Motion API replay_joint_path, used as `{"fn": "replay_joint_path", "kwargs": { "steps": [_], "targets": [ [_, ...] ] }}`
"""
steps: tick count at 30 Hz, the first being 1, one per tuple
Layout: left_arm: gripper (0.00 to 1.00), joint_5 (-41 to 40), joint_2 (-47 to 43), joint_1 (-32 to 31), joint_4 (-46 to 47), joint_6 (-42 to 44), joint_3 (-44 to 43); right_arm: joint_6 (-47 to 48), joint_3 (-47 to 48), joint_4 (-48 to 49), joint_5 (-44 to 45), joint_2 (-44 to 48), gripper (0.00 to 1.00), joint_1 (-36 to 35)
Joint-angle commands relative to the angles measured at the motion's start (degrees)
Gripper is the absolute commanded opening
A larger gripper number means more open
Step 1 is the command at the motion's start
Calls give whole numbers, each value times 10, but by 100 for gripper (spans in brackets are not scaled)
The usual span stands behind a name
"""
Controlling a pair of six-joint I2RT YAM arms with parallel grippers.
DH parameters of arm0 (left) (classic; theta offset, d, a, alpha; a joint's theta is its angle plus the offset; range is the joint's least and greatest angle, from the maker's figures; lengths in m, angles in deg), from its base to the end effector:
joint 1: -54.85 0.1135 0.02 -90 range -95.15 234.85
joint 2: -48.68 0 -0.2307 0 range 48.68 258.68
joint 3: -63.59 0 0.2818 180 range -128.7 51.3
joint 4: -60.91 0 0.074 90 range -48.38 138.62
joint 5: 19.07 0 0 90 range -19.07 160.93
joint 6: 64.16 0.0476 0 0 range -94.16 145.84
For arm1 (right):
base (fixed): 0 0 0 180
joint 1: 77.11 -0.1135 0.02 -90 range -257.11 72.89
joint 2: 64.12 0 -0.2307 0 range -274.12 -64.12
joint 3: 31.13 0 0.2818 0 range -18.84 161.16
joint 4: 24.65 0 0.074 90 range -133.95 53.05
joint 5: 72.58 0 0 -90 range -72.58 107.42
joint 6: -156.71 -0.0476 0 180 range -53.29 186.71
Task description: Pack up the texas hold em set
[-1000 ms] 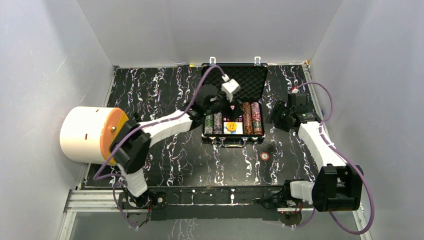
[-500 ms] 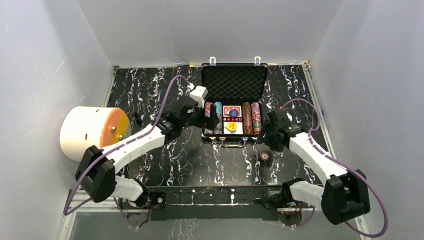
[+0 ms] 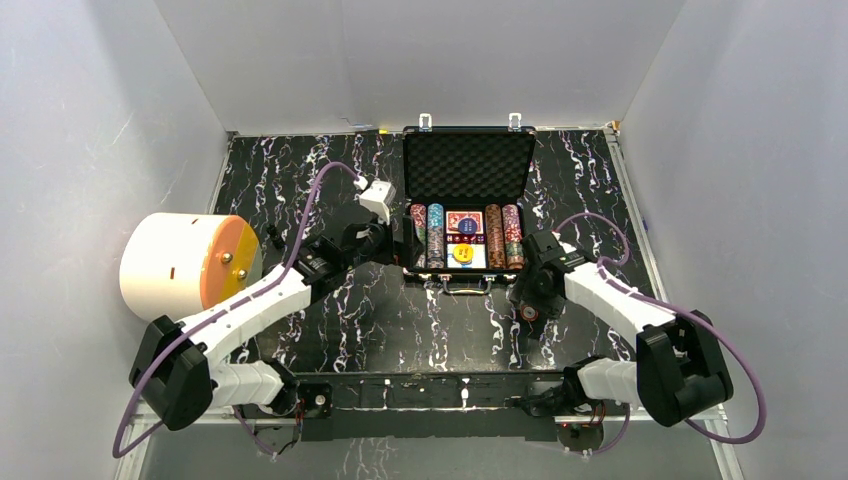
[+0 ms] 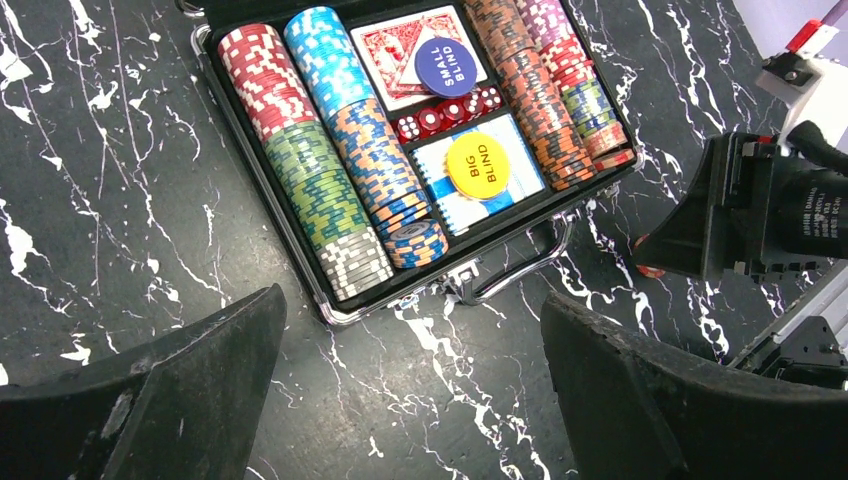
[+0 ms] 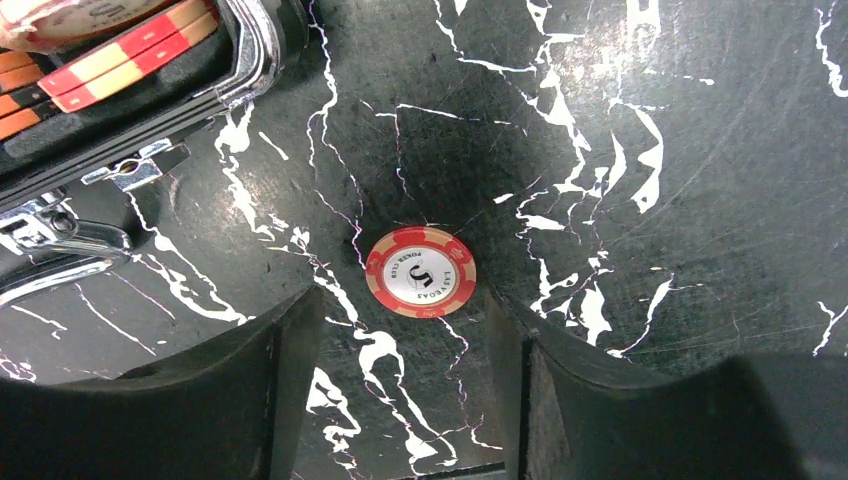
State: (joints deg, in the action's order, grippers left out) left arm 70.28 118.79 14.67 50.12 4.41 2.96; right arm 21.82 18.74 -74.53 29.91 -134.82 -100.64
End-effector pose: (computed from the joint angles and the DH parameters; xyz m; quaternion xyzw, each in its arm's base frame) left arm 0.2552 -0.2148 0.2419 0.1305 0.8101 -0.2887 0.4934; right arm 0.2305 0.0891 0.1173 0.1995 0.9597 0.0050 0.1980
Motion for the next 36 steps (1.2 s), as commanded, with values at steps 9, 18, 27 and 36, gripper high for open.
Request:
{"fn": "replay_joint_path", "kwargs": {
  "steps": [9, 18, 27, 36],
  "targets": [
    [98, 30, 14, 2, 25, -6, 0, -18, -12, 25, 32, -49, 62, -4],
    [98, 54, 27, 2, 35, -19, 1, -11, -22, 53, 29, -75, 48, -5],
    [98, 164, 63, 1, 85, -54, 11, -3, -16, 54, 25, -42, 42, -4],
    [92, 189, 155, -58, 251, -184, 47, -5, 1, 61, -52, 12, 43, -5]
  ]
}}
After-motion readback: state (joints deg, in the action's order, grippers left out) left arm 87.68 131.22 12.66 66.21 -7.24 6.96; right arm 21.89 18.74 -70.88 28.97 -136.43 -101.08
